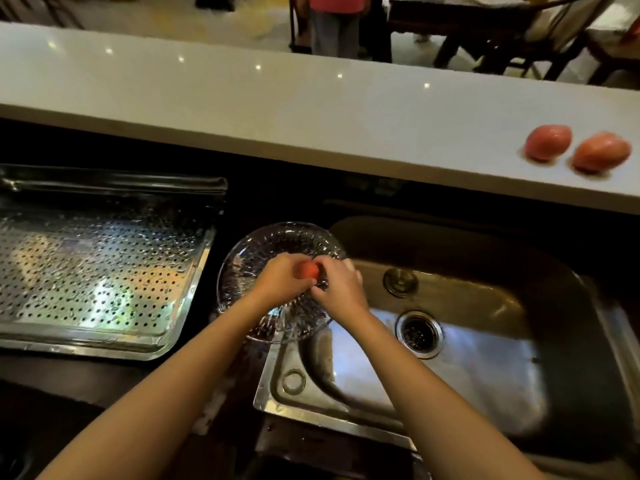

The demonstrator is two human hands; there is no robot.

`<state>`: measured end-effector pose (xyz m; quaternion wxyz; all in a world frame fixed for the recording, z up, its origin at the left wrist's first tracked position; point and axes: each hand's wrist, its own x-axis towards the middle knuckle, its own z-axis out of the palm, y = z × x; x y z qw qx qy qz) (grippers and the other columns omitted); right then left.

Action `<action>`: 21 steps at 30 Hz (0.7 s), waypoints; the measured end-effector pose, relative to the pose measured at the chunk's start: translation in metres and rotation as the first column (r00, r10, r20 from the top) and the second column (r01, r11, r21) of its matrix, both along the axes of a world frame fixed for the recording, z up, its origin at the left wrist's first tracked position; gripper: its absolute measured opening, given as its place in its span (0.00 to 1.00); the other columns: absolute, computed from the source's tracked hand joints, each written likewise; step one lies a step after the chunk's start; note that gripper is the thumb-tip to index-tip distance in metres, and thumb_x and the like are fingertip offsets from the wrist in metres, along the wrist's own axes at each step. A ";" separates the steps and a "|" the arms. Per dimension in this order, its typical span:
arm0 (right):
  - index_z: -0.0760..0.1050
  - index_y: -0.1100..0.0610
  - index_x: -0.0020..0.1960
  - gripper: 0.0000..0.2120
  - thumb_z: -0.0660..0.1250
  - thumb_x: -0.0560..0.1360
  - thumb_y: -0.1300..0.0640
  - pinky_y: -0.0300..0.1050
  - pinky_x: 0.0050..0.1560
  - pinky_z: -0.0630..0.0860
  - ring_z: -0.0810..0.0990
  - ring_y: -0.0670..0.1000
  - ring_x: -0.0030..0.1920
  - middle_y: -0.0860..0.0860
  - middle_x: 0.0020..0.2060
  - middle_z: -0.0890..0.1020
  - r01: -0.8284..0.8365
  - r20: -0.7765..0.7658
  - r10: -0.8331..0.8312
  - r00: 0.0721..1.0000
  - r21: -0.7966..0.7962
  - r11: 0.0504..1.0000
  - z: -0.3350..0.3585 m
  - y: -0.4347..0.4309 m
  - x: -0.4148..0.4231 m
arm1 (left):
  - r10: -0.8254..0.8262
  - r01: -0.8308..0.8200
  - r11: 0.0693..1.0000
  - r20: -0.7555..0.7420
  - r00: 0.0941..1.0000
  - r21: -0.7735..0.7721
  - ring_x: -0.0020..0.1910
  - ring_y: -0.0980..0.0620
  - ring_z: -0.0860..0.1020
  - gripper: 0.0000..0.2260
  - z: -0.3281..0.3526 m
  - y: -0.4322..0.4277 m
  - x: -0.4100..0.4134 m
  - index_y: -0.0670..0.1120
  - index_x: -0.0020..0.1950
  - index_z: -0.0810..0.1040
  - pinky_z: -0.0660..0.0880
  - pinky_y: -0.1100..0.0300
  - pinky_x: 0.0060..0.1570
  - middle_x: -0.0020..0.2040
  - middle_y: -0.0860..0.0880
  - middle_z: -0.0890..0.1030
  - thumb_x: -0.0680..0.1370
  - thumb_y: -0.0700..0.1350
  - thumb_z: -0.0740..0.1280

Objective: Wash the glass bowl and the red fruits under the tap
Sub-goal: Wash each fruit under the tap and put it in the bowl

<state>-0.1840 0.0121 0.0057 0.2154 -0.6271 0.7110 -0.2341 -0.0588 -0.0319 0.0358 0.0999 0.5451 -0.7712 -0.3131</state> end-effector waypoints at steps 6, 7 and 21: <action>0.69 0.53 0.61 0.18 0.66 0.72 0.53 0.50 0.60 0.60 0.66 0.53 0.61 0.50 0.58 0.76 -0.052 -0.102 0.056 0.993 0.042 0.998 -0.009 -0.004 0.008 | -0.081 0.092 0.994 0.172 0.982 -0.057 0.59 0.46 0.72 0.21 -0.007 0.001 0.005 0.48 0.66 0.71 0.71 0.50 0.60 0.58 0.46 0.75 0.74 0.48 0.68; 0.68 0.53 0.61 0.19 0.66 0.72 0.54 0.50 0.60 0.60 0.66 0.53 0.61 0.50 0.59 0.76 -0.060 -0.117 0.065 0.991 0.044 0.997 -0.009 -0.005 0.009 | -0.080 0.091 0.994 0.170 0.982 -0.062 0.59 0.46 0.72 0.21 -0.007 0.001 0.006 0.48 0.67 0.71 0.71 0.50 0.60 0.58 0.47 0.74 0.74 0.48 0.67; 0.64 0.53 0.70 0.28 0.68 0.73 0.48 0.51 0.63 0.64 0.64 0.56 0.65 0.54 0.65 0.71 -0.149 -0.181 0.193 0.964 0.235 0.961 0.035 -0.012 -0.035 | -0.179 0.209 0.977 0.406 0.896 -0.031 0.58 0.44 0.75 0.20 0.029 -0.011 -0.015 0.48 0.66 0.71 0.73 0.52 0.55 0.63 0.44 0.74 0.75 0.50 0.64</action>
